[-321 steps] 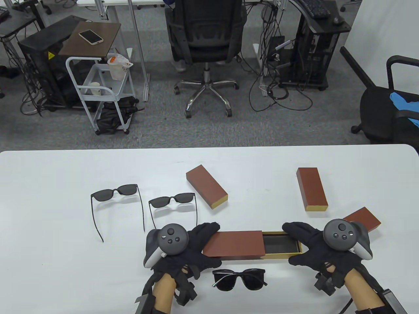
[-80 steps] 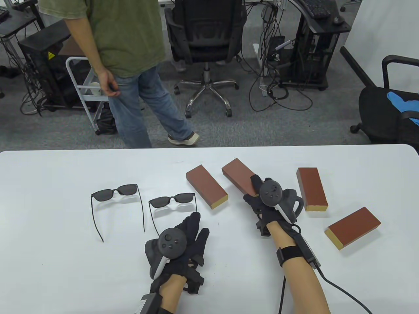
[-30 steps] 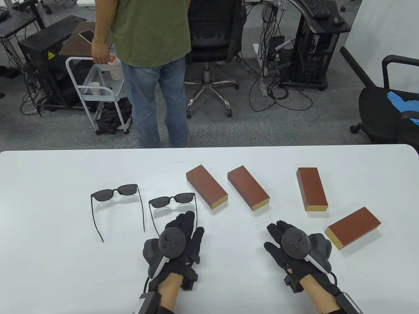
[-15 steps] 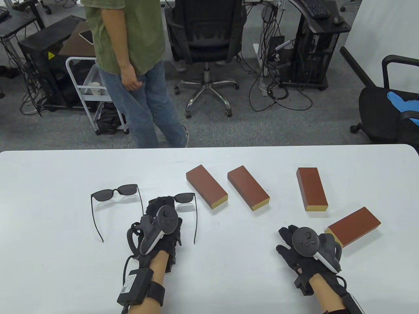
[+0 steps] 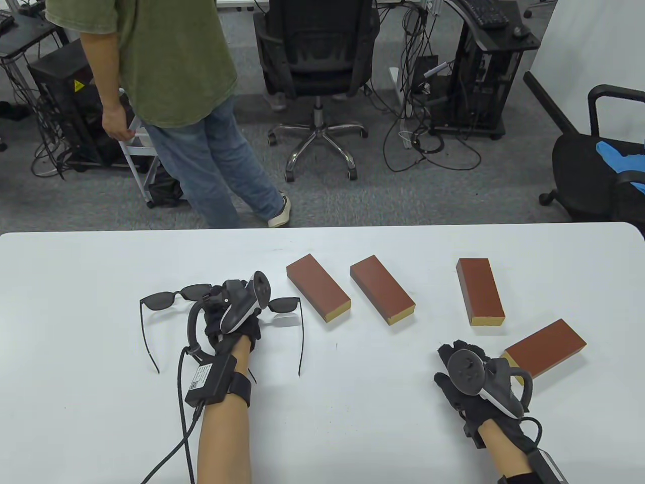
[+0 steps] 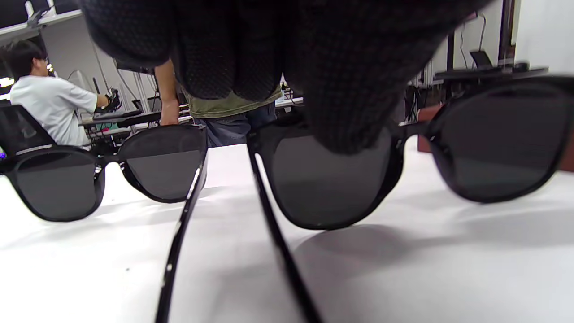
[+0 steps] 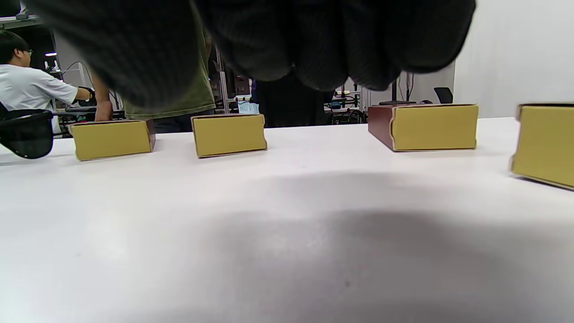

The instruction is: Slide to open storage boxes and store sunglasses

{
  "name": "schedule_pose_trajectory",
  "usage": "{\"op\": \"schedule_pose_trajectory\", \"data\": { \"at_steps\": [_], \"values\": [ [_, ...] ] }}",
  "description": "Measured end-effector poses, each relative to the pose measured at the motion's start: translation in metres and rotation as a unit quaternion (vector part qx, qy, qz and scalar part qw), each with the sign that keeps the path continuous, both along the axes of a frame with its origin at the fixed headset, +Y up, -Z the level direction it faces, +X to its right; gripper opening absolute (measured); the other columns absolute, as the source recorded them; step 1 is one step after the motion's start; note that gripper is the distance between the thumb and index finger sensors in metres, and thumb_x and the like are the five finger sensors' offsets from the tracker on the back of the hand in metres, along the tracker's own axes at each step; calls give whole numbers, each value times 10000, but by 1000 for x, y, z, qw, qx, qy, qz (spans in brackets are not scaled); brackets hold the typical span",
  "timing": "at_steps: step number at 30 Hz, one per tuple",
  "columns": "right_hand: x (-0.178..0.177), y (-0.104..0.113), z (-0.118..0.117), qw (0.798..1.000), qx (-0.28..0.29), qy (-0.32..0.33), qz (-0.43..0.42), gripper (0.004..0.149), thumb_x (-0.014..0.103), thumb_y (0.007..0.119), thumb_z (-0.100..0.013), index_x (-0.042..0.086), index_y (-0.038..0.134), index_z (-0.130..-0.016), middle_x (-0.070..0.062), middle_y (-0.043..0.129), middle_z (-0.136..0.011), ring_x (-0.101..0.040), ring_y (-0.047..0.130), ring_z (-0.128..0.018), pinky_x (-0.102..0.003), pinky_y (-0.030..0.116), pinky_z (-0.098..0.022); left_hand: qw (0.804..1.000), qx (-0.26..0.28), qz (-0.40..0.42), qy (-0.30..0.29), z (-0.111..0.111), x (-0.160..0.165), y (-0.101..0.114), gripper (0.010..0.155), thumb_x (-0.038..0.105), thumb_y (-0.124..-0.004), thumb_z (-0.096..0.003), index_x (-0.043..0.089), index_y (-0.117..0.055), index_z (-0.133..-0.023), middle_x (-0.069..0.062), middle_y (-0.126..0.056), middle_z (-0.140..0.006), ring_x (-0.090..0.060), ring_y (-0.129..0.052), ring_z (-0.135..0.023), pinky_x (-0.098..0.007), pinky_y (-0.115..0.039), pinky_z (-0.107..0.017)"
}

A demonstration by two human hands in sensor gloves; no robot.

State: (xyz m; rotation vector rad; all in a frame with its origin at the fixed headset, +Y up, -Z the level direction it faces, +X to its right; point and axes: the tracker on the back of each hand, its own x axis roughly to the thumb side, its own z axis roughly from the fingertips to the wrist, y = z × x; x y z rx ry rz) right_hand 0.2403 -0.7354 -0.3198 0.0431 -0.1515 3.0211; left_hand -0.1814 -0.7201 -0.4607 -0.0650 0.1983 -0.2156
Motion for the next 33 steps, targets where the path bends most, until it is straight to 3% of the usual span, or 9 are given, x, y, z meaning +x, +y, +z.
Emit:
{"op": "schedule_pose_trajectory", "data": {
  "at_steps": [6, 9, 18, 25, 27, 33],
  "values": [
    [6, 5, -2, 1000, 4, -12, -8, 591, 481, 865, -300, 260, 758, -838, -124, 736, -946, -407, 758, -837, -493, 708, -614, 999, -43, -32, -8, -13, 11, -9, 510, 311, -927, -409, 394, -864, -909, 70, -898, -971, -245, -879, -852, -522, -728, -570],
    [12, 9, -2, 999, 13, -20, -26, 591, 479, 865, -300, 259, 758, -838, -125, 736, -946, -406, 757, -838, -494, 708, -614, 999, -34, -24, -12, -15, 14, -14, 435, 289, -879, -434, 386, -909, -857, 75, -951, -911, -240, -912, -811, -521, -737, -551],
    [19, 7, -3, 998, 7, -19, -57, 575, 463, 865, -317, 253, 754, -841, -127, 741, -942, -405, 767, -830, -485, 719, -610, 999, -33, -18, -30, -2, 18, -3, 409, 288, -852, -443, 392, -911, -834, 78, -968, -868, -226, -922, -786, -510, -745, -538],
    [5, 8, -2, 996, 20, 34, -83, 569, 425, 878, -318, 242, 750, -841, -123, 752, -934, -388, 799, -813, -456, 760, -594, 987, 33, 13, -155, 36, 41, 28, 424, 314, -814, -450, 388, -882, -862, 54, -956, -847, -239, -934, -736, -513, -752, -524],
    [-1, 10, -1, 993, 31, 56, -104, 560, 403, 889, -314, 239, 757, -833, -115, 775, -919, -375, 827, -797, -442, 783, -580, 976, 67, 14, -208, 52, 54, 35, 428, 318, -805, -448, 384, -878, -864, 54, -958, -833, -236, -942, -713, -506, -765, -513],
    [-16, 18, 3, 976, 53, 110, -181, 526, 367, 912, -300, 236, 796, -796, -99, 844, -865, -343, 893, -750, -420, 831, -545, 948, 93, 59, -298, 96, 95, 48, 445, 342, -756, -455, 399, -853, -885, 43, -933, -807, -227, -940, -657, -499, -770, -497]
  ]
}}
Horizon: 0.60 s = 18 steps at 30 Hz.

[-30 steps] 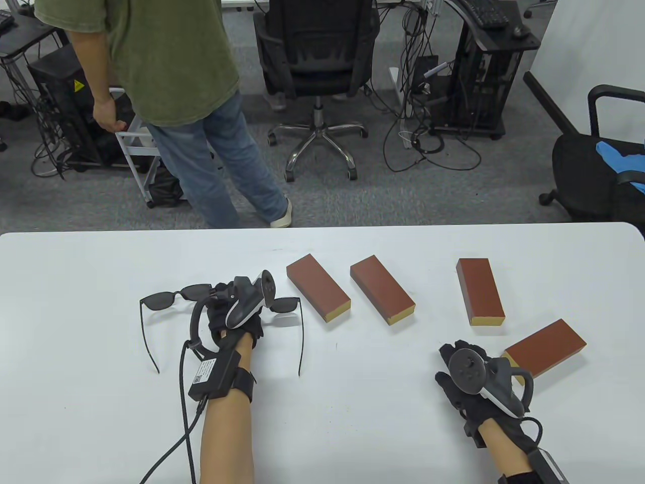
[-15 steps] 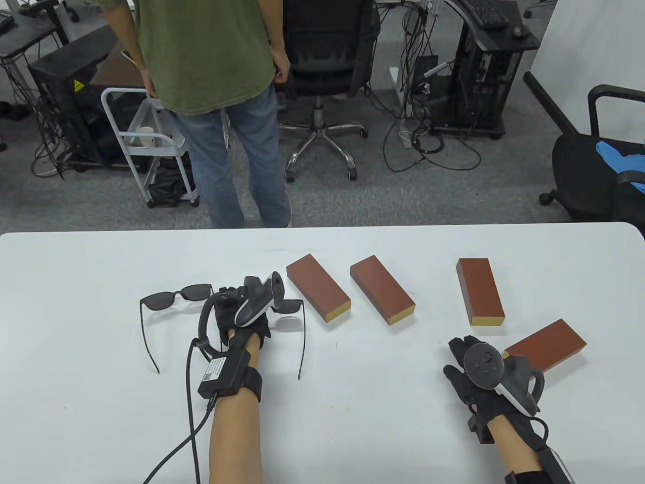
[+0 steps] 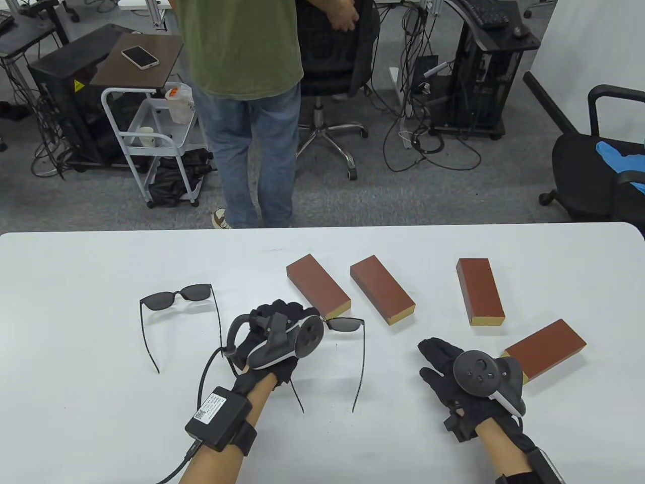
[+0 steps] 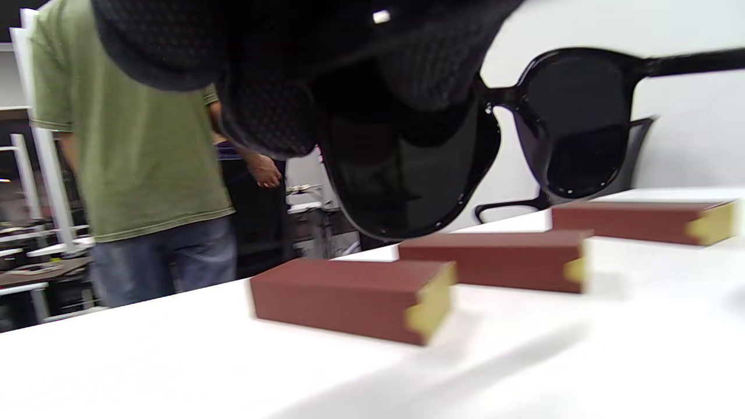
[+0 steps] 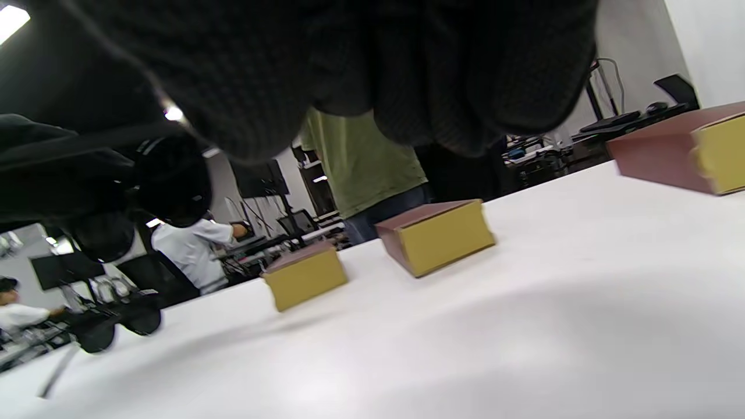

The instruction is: Slide to open storage boxes and store sunglasses

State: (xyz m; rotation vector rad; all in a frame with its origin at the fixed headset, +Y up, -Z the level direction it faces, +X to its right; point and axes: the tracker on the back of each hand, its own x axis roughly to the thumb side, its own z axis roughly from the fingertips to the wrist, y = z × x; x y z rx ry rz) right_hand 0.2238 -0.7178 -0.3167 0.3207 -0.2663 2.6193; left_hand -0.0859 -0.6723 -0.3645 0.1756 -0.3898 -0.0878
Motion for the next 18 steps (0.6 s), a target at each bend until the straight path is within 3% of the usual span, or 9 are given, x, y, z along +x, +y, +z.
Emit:
{"op": "schedule_pose_trajectory", "data": {
  "at_steps": [9, 15, 18],
  "values": [
    [-6, 5, 4, 984, -21, 45, -171, 605, 356, 965, -252, 238, 771, -814, -90, 838, -866, -323, 898, -752, -408, 836, -547, 995, -25, 71, -63, 31, 35, 10, 441, 345, -750, -456, 411, -865, -877, 37, -925, -804, -234, -935, -646, -500, -770, -492],
    [-3, 4, 4, 967, -26, 46, -248, 474, 333, 949, -269, 264, 860, -729, -45, 957, -758, -280, 997, -653, -385, 898, -476, 994, -43, 66, -79, 40, 44, 13, 443, 343, -752, -458, 415, -865, -879, 36, -922, -809, -235, -934, -650, -500, -773, -498],
    [-1, 4, 4, 963, -25, 39, -264, 396, 319, 942, -278, 265, 912, -669, -27, 1025, -675, -261, 1058, -571, -370, 941, -409, 989, -86, 103, -67, 38, 41, 16, 443, 344, -763, -459, 427, -871, -880, 31, -919, -815, -243, -929, -658, -504, -769, -502]
  ]
}}
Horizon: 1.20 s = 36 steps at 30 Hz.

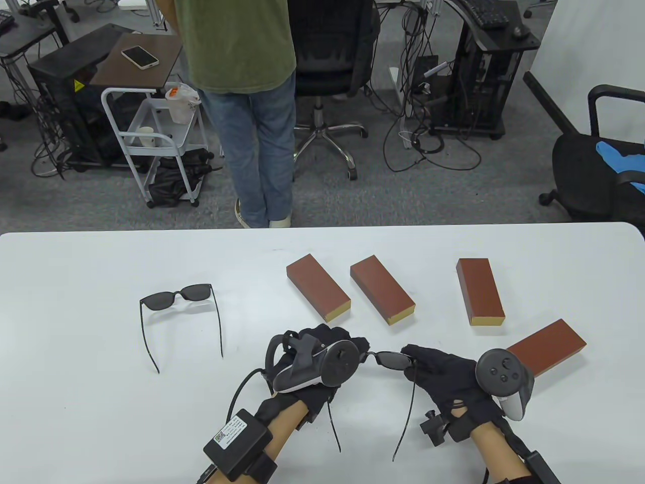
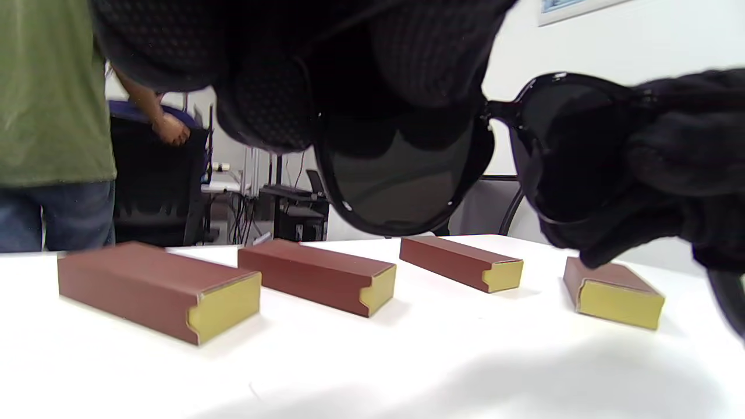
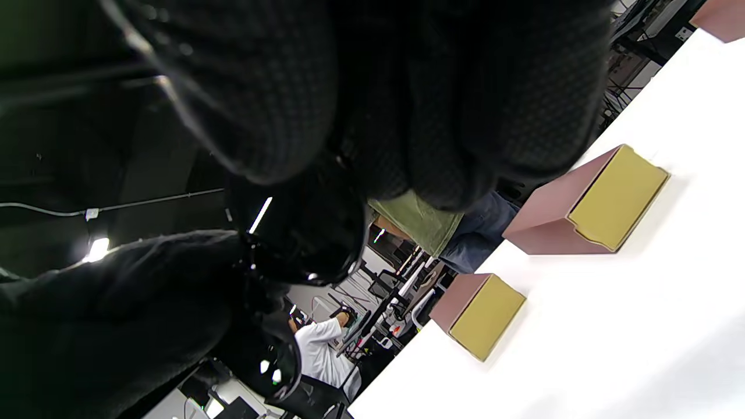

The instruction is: Slide to open storage boxes and store sunglasses

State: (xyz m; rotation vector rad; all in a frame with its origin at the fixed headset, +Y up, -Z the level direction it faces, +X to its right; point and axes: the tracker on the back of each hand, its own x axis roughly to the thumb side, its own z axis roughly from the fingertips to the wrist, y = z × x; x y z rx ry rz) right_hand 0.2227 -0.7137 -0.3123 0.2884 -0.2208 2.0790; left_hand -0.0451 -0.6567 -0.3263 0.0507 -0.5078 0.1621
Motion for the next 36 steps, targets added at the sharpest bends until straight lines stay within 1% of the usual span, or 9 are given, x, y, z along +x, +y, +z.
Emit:
{"op": "schedule_pose_trajectory", "data": {
  "at_steps": [4, 7, 9, 11, 15, 22, 25, 27, 36],
  "values": [
    [1, 1, 1, 999, -7, -9, -31, 381, 325, 947, -276, 256, 926, -649, -27, 1051, -631, -250, 1087, -516, -356, 966, -359, 995, -51, 88, 15, -5, -11, 3, 442, 345, -791, -457, 426, -882, -882, 41, -919, -826, -252, -926, -677, -506, -769, -503],
    [3, 3, 2, 998, -7, -38, -50, 369, 331, 954, -276, 246, 936, -635, -31, 1069, -591, -243, 1106, -469, -347, 981, -319, 972, -130, 192, 38, -9, -23, 0, 439, 350, -813, -459, 380, -876, -892, 40, -918, -840, -256, -928, -699, -516, -767, -520],
    [6, 4, 3, 996, -7, -67, -63, 365, 370, 959, -274, 247, 949, -618, -25, 1088, -543, -226, 1121, -420, -337, 986, -286, 938, -200, 280, 50, -11, -32, -7, 465, 394, -769, -479, 343, -841, -935, 13, -912, -870, -281, -922, -725, -532, -756, -538],
    [8, 3, 4, 992, -28, -84, -93, 363, 383, 962, -277, 236, 956, -610, -31, 1094, -512, -225, 1123, -390, -342, 984, -263, 880, -285, 377, 52, -8, -40, -16, 502, 461, -727, -499, 321, -810, -974, -40, -881, -924, -329, -887, -768, -557, -722, -564],
    [10, 2, 8, 982, -70, -111, -134, 373, 413, 960, -280, 220, 958, -599, -28, 1096, -455, -197, 1129, -331, -327, 983, -221, 786, -343, 513, 41, 1, -48, -31, 590, 554, -666, -506, 305, -733, -1037, -82, -820, -1004, -371, -844, -828, -571, -703, -584],
    [4, -9, 14, 957, -138, -141, -214, 394, 423, 948, -289, 158, 951, -581, -48, 1086, -374, -172, 1140, -247, -311, 997, -151, 677, -406, 614, 6, 9, -42, -57, 693, 647, -599, -509, 321, -566, -1120, -106, -635, -1131, -367, -745, -953, -555, -682, -655],
    [3, -16, 16, 941, -177, -144, -251, 392, 415, 948, -294, 141, 950, -574, -56, 1087, -361, -174, 1146, -230, -310, 1003, -134, 656, -419, 628, -1, 10, -38, -65, 712, 654, -573, -522, 341, -456, -1152, -115, -576, -1152, -362, -715, -971, -546, -668, -671],
    [2, -19, 18, 936, -188, -147, -258, 393, 408, 949, -296, 136, 947, -579, -63, 1088, -365, -178, 1147, -232, -312, 1004, -135, 663, -412, 625, 13, 12, -37, -68, 693, 637, -548, -531, 345, -440, -1151, -113, -581, -1144, -350, -729, -958, -534, -679, -662],
    [-10, -21, 16, 956, -143, -110, -230, 519, 371, 934, -302, 183, 799, -767, -34, 1088, -391, -180, 1143, -251, -312, 998, -150, 667, -385, 635, 60, 20, -47, -74, 662, 577, -533, -543, 295, -456, -1138, -127, -652, -1086, -323, -809, -867, -500, -732, -596]
  ]
}}
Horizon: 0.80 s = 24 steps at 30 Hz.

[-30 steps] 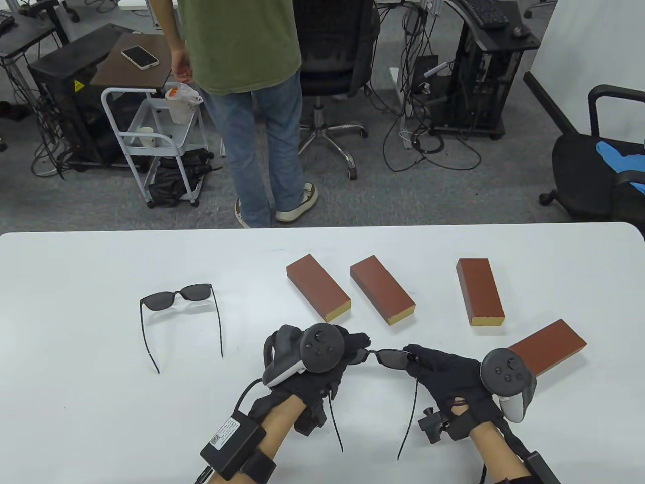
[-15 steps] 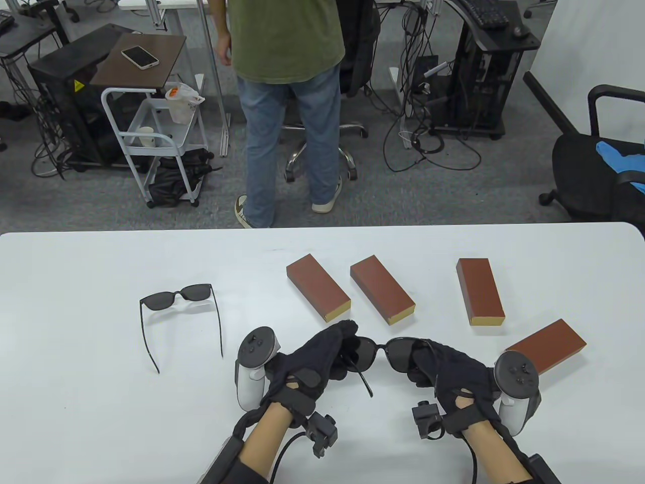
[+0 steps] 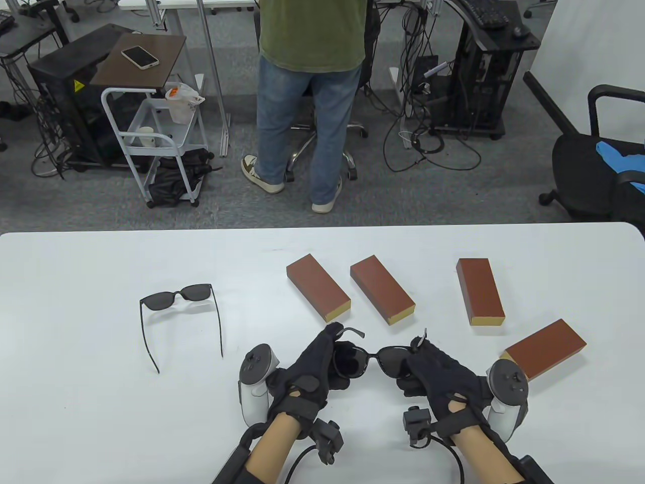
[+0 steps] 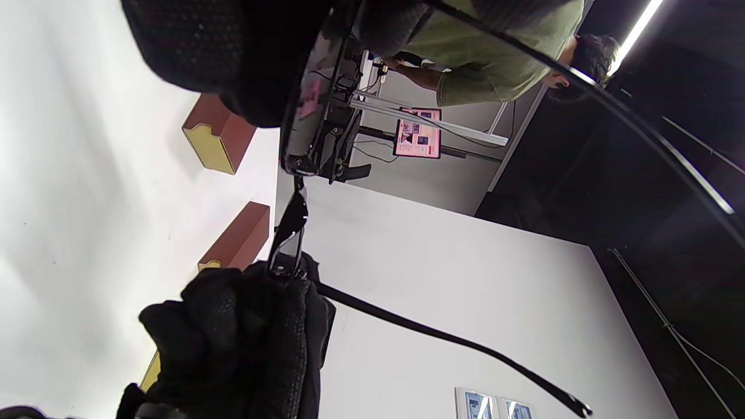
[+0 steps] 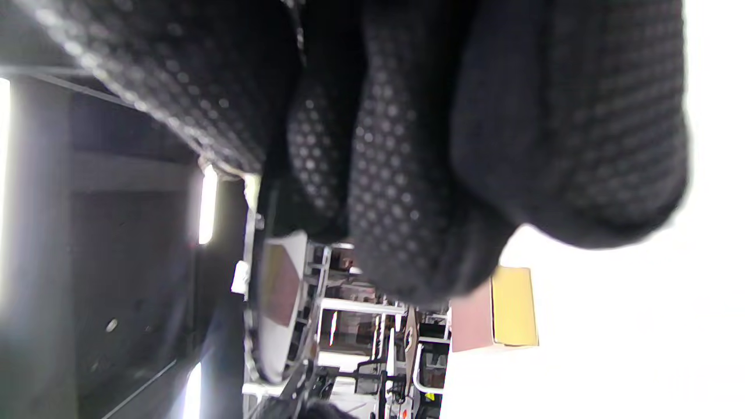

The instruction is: Slide to open storage boxes and store sunglasses

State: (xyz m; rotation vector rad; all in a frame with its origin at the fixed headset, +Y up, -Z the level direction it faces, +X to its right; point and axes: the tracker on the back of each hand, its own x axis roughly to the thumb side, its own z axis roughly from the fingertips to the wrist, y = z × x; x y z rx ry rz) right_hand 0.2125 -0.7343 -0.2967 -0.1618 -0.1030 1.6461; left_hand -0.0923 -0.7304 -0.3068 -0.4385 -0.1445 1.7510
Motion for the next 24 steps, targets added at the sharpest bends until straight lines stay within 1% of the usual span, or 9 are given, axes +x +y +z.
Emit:
{"op": "schedule_pose_trajectory", "data": {
  "at_steps": [2, 5, 8, 10, 11, 14, 16, 20, 24],
  "values": [
    [-4, 0, -1, 1000, 14, 25, 11, 507, 370, 918, -321, 222, 776, -784, -30, 1081, -409, -179, 1138, -271, -311, 994, -166, 1000, -2, 0, 9, 0, -3, -1, 661, 572, -531, -543, 294, -453, -1137, -129, -659, -1080, -319, -818, -854, -495, -737, -587],
    [-8, 0, -1, 999, 32, 38, 9, 488, 361, 910, -325, 244, 780, -780, -42, 1080, -415, -191, 1134, -277, -320, 989, -172, 1000, -6, 2, 14, 1, -7, -3, 660, 568, -528, -542, 289, -455, -1136, -129, -670, -1073, -317, -827, -842, -492, -743, -578],
    [-10, 0, -3, 997, 46, 59, 17, 508, 362, 903, -325, 221, 764, -794, -48, 1070, -445, -204, 1126, -309, -329, 984, -196, 1000, -9, 0, 21, 1, -9, -5, 660, 564, -528, -543, 281, -456, -1135, -129, -681, -1065, -314, -836, -830, -487, -749, -569],
    [-12, 0, -5, 993, 71, 91, 12, 535, 378, 893, -330, 206, 742, -813, -61, 1056, -503, -230, 1114, -370, -344, 975, -241, 999, -13, -5, 30, 1, -10, -6, 660, 562, -536, -543, 274, -464, -1132, -129, -696, -1054, -307, -851, -813, -480, -759, -558],
    [-13, 1, -5, 992, 74, 99, 8, 569, 394, 898, -323, 195, 723, -827, -78, 1041, -547, -253, 1102, -409, -358, 967, -270, 999, -14, -7, 31, 1, -10, -6, 659, 557, -547, -545, 264, -472, -1130, -132, -705, -1047, -305, -859, -803, -478, -764, -550],
    [-14, 2, -5, 988, 89, 123, -9, 697, 521, 891, -290, 176, 680, -858, -112, 1007, -622, -296, 1073, -485, -386, 948, -326, 999, -14, -29, 42, 1, -10, -6, 642, 524, -592, -551, 241, -498, -1119, -124, -735, -1024, -286, -891, -770, -465, -788, -523],
    [-15, 1, -5, 986, 95, 137, -24, 741, 607, 844, -294, 170, 674, -868, -131, 992, -651, -326, 1055, -513, -406, 934, -347, 997, -15, -51, 59, 1, -11, -6, 618, 480, -639, -547, 227, -539, -1102, -112, -778, -992, -270, -924, -731, -456, -811, -494],
    [-16, 0, -5, 985, 96, 137, -44, 719, 654, 758, -317, 175, 711, -851, -142, 996, -652, -347, 1049, -514, -419, 928, -348, 994, -9, -75, 76, 1, -14, -5, 584, 427, -683, -536, 218, -597, -1075, -96, -836, -946, -246, -969, -673, -437, -845, -455],
    [-15, 0, -4, 986, 92, 132, -44, 658, 638, 738, -335, 192, 763, -818, -128, 1014, -630, -339, 1059, -495, -416, 933, -333, 992, -4, -88, 87, 1, -15, -6, 562, 388, -712, -527, 218, -635, -1058, -95, -861, -922, -243, -985, -643, -437, -855, -439]
  ]
}}
